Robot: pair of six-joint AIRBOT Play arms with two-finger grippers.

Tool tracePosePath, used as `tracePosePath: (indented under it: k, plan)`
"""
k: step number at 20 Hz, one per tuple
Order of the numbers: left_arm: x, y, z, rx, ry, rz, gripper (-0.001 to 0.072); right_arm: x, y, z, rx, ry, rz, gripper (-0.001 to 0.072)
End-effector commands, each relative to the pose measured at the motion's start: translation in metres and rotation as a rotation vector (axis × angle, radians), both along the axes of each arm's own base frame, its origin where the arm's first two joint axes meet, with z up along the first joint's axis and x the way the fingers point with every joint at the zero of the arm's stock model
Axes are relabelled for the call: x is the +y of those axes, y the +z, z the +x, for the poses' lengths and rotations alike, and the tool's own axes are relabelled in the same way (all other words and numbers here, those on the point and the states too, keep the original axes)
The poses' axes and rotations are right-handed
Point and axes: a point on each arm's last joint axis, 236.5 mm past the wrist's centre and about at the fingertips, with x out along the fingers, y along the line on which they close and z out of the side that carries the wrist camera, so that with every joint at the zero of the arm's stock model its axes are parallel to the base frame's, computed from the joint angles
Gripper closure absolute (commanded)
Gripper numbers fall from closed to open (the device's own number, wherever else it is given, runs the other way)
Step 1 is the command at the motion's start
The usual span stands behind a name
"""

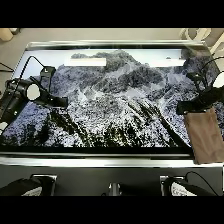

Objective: Fold the shirts.

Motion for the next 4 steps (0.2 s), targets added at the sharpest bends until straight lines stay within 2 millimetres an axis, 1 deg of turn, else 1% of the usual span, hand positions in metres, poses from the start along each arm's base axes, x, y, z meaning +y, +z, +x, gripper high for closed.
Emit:
tracePosePath:
  k: [1,4]
  plan:
    - [0.0001,0.0001,0.0001,-0.001,0.000,0.000,-0.0005,0.0002,-0.0001,0.0000,0.000,0.000,0.000,0.0152]
    - [0.0000,0.0001,0.0001,-0.001,0.000,0.000,-0.0005,0.0003,-0.0001,0.0000,0.000,0.000,0.000,0.0152]
